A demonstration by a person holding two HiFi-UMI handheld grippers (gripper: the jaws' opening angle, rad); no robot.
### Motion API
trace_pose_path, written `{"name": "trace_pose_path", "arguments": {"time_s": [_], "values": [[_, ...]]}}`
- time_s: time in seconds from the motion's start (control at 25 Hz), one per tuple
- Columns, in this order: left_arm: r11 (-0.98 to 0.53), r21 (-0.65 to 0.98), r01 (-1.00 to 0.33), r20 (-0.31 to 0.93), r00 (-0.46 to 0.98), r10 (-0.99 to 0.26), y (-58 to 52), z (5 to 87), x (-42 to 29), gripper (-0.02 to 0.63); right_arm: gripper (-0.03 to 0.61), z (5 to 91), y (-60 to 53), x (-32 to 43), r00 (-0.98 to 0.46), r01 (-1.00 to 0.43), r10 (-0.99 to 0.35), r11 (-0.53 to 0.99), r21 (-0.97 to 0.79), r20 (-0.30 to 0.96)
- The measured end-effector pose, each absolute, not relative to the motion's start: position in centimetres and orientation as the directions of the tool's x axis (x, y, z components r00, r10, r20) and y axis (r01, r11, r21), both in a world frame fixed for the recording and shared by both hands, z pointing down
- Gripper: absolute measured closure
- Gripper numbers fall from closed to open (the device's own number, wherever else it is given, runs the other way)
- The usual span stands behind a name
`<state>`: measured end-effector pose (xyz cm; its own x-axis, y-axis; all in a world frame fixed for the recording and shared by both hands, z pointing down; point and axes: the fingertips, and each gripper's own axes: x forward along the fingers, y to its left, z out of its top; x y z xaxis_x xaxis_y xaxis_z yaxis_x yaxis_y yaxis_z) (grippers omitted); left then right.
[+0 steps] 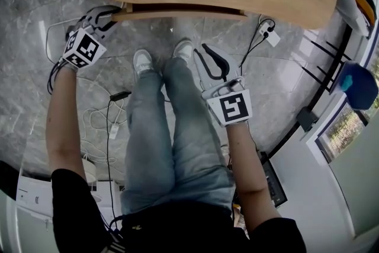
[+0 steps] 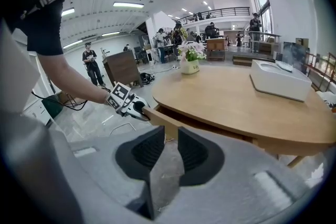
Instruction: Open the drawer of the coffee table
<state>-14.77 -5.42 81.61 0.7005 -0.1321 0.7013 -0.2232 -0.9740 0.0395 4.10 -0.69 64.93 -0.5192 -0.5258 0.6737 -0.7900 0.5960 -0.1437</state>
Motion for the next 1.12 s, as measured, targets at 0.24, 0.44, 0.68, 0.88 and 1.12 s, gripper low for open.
{"name": "trace_pose_path", "arguments": {"time_s": [0.24,0.44,0.68,0.88,1.12], "values": [[-0.967,0.048,-0.248,0.720,0.680,-0.139,-5.6,81.4,-14.5,0.514,0.443,66.6,-2.3,7.0,-0.471,-0.787,-0.544,0.615,-0.051,0.694],[-0.956,0.063,-0.288,0.737,0.659,-0.150,-5.5,81.9,-14.6,0.510,0.416,70.1,-3.9,12.6,-0.361,-0.813,-0.545,0.582,0.032,0.757],[-0.954,0.043,-0.295,0.747,0.644,-0.165,-6.0,81.2,-14.0,0.506,0.376,73.3,-5.2,18.4,-0.240,-0.839,-0.547,0.532,0.112,0.802],[-0.954,0.039,-0.296,0.763,0.626,-0.163,-6.2,80.8,-13.7,0.505,0.333,75.5,-6.1,21.1,-0.185,-0.834,-0.507,0.534,0.139,0.842],[-0.928,0.060,-0.368,0.791,0.584,-0.180,-5.7,82.0,-14.7,0.500,0.336,77.3,-7.0,21.1,-0.221,-0.783,-0.460,0.610,0.125,0.860]]}}
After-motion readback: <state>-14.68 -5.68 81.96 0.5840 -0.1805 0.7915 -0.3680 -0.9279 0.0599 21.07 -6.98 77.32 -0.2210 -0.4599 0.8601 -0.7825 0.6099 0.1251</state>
